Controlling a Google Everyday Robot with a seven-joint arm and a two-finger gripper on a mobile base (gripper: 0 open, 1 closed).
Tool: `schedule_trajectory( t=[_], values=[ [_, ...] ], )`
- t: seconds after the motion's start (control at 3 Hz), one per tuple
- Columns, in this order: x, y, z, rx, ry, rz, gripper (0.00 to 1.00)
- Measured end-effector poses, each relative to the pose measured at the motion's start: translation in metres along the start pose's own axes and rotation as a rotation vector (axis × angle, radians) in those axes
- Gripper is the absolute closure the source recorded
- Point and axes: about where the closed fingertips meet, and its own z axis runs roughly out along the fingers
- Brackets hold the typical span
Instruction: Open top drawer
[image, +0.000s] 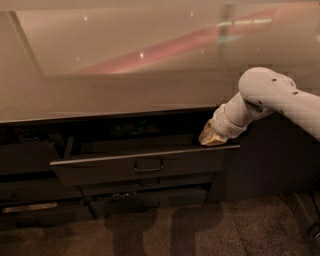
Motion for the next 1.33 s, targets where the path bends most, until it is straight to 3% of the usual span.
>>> schedule_trajectory(
  t=[0.33,0.67,1.33],
  values=[
    [0.0,0.0,0.0,0.0,0.0,0.0,1.0],
    [0.018,-0.003,0.016,-0.037,0.012,0.046,1.0],
    [0.01,0.006,0.019,-0.052,0.005,0.042,1.0]
  ],
)
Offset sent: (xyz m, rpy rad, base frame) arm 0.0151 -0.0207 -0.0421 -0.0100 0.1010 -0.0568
